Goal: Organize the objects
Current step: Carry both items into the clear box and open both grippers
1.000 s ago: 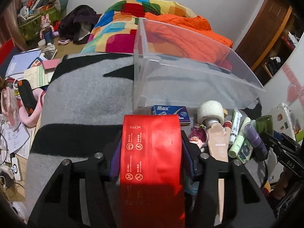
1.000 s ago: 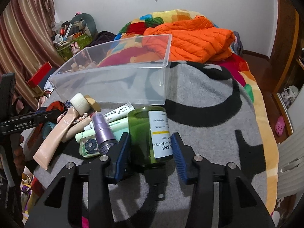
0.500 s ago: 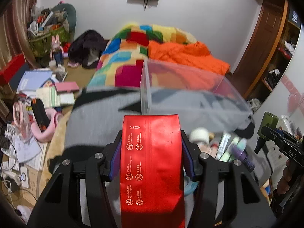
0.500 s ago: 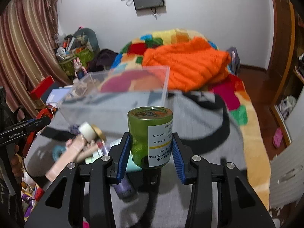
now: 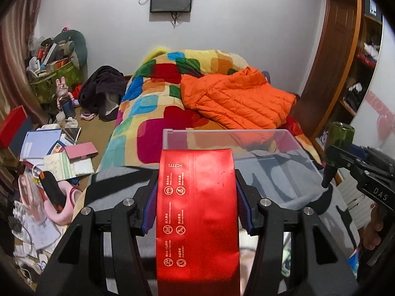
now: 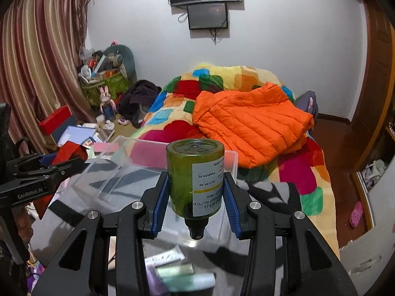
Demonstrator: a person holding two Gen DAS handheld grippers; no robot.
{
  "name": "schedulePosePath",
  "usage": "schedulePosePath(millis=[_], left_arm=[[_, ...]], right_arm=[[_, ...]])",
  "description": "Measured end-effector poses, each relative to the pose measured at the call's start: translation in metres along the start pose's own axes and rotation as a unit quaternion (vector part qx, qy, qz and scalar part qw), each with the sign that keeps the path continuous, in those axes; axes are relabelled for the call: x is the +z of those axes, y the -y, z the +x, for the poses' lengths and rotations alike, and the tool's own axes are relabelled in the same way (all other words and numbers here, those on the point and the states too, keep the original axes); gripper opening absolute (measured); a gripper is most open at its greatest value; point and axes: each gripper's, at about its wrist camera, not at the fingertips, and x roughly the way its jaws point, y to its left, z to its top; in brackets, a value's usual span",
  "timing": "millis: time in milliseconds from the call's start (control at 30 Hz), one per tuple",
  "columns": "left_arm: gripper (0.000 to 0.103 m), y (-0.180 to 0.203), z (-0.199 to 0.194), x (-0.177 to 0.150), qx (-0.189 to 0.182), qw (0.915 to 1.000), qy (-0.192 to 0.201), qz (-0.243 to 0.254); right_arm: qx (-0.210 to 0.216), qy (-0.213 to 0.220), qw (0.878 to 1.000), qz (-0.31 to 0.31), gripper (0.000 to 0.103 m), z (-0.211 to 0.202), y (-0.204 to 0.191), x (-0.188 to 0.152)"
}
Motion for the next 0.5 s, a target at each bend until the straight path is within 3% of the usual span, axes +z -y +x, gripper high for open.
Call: schedulePosePath(millis=[267,500], left_arm=[[0.054,0.01,0.059,0.023,0.002,0.9982,-0.058,0.018],[0.054,0.021,0.094,0.019,0.003,0.9936,-0.104,0.046]], right_arm=[[0.003,-0.077,0.997,-0.025,0.038,0.06,-0.002,0.005],[0.013,-0.131,0.991,-0.041,0.038,0.097,-0.009,-0.006]])
